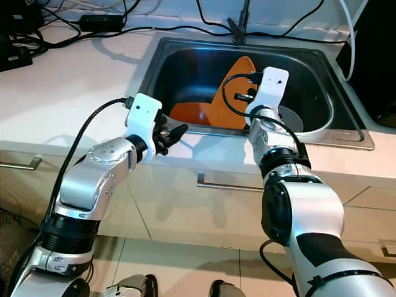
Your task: Kitchen organization
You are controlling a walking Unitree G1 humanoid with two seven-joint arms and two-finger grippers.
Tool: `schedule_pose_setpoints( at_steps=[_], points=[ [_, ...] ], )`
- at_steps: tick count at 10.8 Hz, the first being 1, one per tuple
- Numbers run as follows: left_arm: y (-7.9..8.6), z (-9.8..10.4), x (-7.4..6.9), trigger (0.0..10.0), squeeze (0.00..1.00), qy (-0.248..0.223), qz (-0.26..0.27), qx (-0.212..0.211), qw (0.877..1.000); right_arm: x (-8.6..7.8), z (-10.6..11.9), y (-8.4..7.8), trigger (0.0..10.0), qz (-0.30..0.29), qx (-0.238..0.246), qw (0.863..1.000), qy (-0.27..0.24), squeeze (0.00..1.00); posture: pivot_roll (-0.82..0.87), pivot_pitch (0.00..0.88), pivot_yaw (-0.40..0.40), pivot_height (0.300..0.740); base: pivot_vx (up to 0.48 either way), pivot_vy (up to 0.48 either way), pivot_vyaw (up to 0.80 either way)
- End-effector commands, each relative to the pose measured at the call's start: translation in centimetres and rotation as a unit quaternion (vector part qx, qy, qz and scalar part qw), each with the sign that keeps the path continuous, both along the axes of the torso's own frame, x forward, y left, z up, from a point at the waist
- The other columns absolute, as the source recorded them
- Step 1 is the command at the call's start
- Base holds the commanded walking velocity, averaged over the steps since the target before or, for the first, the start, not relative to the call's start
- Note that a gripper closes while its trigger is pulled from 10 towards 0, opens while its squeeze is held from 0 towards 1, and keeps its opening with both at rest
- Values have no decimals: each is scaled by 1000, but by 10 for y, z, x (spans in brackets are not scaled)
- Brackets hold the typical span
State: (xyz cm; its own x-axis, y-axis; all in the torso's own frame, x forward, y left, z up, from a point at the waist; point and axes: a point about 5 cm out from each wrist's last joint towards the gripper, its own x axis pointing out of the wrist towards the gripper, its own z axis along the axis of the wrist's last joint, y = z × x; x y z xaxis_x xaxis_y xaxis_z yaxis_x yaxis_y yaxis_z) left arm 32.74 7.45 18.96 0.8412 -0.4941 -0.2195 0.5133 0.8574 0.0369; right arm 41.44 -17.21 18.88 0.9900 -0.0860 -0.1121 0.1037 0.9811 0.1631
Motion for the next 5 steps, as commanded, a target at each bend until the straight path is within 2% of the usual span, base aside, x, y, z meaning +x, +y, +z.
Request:
schedule_pose_setpoints(
  at_steps=[1,2,3,4,5],
  points=[
    [-2,3,-3,10000,0,-1,-4,3,1000,3,12,-1,10000,-2,-2,1000,-12,0,176,80,-5,740,0,0,0],
    [-1,3,-3,10000,0,0,-2,3,1000,3,11,0,10000,0,-1,1000,-10,937,178,80,-5,740,0,0,0],
    [-1,3,-3,10000,0,1,-1,2,1000,3,11,1,10000,2,-1,1000,-10,988,178,79,-5,740,0,0,0],
    [-1,3,-3,10000,0,1,0,2,1000,3,11,2,10000,4,-4,1000,-11,878,178,81,-5,740,0,0,0],
    [0,2,-2,10000,0,2,0,3,1000,3,11,2,10000,4,-7,1000,-11,0,177,80,-5,740,0,0,0]
  ],
)
